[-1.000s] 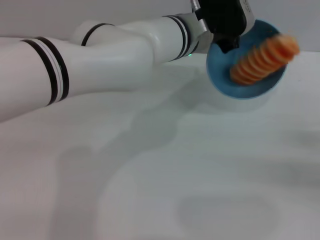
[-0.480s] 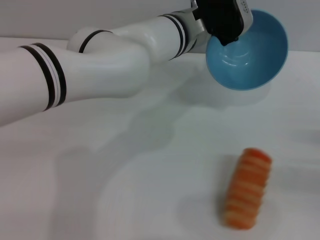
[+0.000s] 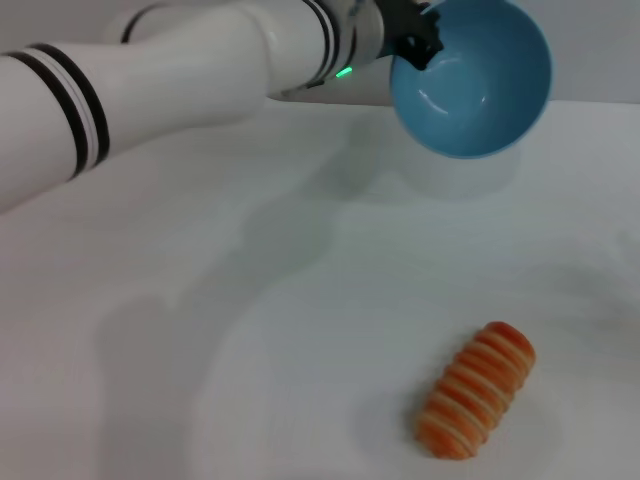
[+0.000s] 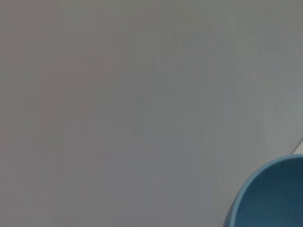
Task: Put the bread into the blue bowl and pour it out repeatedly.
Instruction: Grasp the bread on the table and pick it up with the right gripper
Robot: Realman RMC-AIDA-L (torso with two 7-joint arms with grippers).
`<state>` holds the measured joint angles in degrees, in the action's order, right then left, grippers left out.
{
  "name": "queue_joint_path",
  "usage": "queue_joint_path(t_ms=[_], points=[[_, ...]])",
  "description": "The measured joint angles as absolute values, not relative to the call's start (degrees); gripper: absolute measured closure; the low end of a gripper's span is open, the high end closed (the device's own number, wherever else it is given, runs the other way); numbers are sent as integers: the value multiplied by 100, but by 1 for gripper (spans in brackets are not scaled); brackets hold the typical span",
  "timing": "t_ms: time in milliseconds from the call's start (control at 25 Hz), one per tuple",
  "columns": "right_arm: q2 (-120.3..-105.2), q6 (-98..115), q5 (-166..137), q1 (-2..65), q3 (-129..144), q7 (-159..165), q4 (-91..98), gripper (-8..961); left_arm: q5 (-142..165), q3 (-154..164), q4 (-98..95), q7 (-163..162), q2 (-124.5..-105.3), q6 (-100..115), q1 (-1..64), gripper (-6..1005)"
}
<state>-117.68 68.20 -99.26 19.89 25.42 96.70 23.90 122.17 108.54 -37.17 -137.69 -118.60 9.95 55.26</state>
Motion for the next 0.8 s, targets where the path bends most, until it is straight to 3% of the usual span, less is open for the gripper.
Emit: queue_joint_path(t_ms=[280, 800], points=[[-11705, 7524, -12120, 2500, 2721, 11513, 2886, 559, 12217, 10477, -3676, -13830, -11853, 1276, 5321, 999], [-11810, 7296, -13170, 3040, 3378, 12018, 2407, 573, 12192, 10531, -3709, -14044, -11874, 1296, 5059, 1001]])
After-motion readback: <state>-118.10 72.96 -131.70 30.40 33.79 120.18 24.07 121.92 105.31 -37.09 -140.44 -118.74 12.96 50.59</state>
